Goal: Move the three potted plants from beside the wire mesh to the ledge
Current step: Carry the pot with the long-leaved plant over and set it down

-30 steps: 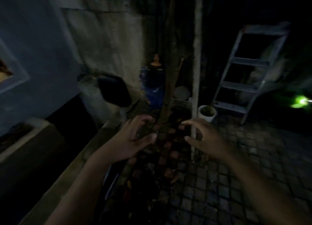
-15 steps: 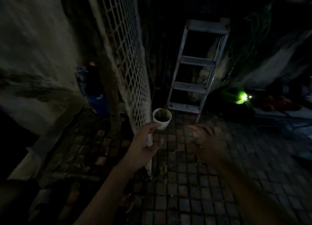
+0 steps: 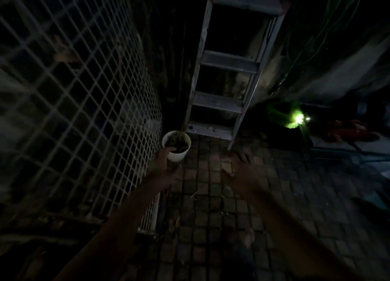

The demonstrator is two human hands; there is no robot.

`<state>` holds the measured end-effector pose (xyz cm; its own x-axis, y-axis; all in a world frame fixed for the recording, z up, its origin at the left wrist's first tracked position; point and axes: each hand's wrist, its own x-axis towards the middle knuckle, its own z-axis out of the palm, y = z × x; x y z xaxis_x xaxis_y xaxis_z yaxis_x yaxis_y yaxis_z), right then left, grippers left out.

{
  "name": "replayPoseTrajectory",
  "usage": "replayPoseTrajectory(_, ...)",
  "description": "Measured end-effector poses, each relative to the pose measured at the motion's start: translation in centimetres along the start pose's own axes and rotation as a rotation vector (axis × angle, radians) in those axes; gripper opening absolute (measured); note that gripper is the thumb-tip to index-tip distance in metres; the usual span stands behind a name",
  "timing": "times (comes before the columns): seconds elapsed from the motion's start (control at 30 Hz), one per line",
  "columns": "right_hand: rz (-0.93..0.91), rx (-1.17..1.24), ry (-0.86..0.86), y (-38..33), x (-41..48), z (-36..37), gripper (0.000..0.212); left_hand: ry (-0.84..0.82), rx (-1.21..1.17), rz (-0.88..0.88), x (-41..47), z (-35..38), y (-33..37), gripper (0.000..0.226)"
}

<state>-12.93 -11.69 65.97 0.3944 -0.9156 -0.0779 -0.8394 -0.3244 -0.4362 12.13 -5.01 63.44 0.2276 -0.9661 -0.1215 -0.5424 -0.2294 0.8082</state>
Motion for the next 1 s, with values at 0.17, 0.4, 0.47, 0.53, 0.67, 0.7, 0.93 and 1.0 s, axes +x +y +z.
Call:
replayPoseTrajectory(0.17,-0.224,-0.052,-0.242,10.9,17.3,7.2,0.066,0.058,0.064,-0.214,13.2,9.8,-5.1,0.061)
replayPoseTrajectory(0.4,-0.377,-0.050,-0.422,25.6,36.6,25.6,0.072,0.050,0.350,-0.503,29.0,27.5,-21.8,0.067)
replayPoseTrajectory(0.47,-0.416,-0.042,-0.409,28.9,39.1,31.2,0.073,-0.035,0.439,-0.499,32.7,31.4,-27.1,0.075)
replayPoseTrajectory(0.53,-0.425,-0.036,-0.379,31.5,40.4,36.6,0.080,-0.034,0.400,-0.517,36.3,34.4,-32.2,0.082)
replayPoseTrajectory(0.67,-0.498,-0.088,-0.279,35.2,42.3,45.9,0.067,0.094,0.580,-0.476,41.7,38.8,-39.8,0.066)
replayPoseTrajectory(0.7,-0.514,-0.086,-0.218,35.9,43.1,47.9,0.060,0.125,0.618,-0.409,42.6,39.6,-41.1,0.057)
replayPoseTrajectory(0.93,-0.600,-0.097,0.028,36.1,50.4,56.3,0.057,0.317,0.624,-0.020,44.4,41.3,-48.0,0.038)
replayPoseTrajectory(1.0,-0.636,-0.072,0.073,36.2,51.8,57.4,0.051,0.308,0.656,0.032,45.4,40.5,-49.5,0.039)
